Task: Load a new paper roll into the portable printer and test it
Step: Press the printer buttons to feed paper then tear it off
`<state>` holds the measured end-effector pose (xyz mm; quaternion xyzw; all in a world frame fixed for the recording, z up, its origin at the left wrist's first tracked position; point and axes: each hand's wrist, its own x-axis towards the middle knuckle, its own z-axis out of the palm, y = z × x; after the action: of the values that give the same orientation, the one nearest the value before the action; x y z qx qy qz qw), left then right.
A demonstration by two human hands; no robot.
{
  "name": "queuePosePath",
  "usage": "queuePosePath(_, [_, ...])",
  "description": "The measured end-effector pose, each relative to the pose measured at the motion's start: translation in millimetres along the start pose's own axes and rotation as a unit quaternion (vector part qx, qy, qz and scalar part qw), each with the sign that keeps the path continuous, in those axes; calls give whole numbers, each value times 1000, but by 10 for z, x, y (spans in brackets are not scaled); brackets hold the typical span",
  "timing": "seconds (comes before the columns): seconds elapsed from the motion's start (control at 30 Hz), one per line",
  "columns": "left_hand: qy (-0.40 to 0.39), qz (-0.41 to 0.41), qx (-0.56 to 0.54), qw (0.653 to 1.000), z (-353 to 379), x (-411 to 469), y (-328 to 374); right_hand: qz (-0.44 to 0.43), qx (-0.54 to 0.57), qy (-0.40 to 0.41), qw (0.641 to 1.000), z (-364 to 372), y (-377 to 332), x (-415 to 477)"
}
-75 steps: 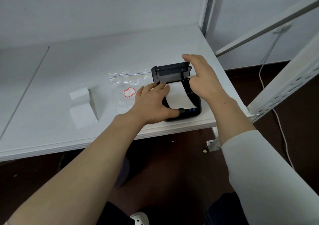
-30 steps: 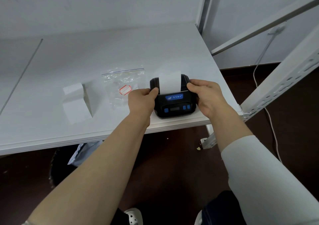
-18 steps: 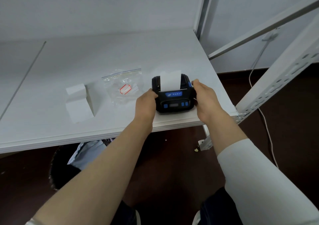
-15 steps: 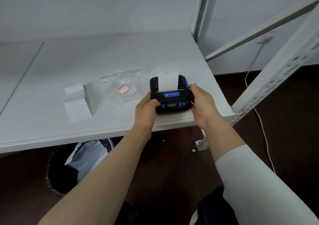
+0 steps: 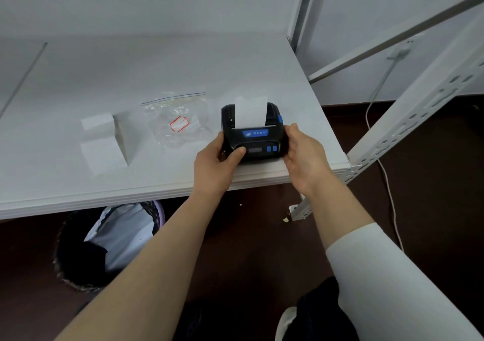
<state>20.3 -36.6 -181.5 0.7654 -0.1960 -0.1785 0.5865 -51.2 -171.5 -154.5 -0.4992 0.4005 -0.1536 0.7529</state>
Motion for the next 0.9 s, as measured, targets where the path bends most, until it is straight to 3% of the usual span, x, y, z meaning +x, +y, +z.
queuePosePath(0.27, [21,6,54,998,39,14,-29,3,-30,14,999,-21,17,12])
queuePosePath(0.9, [40,-9,14,999,54,73,-82,3,-60,33,998,-1,50,32])
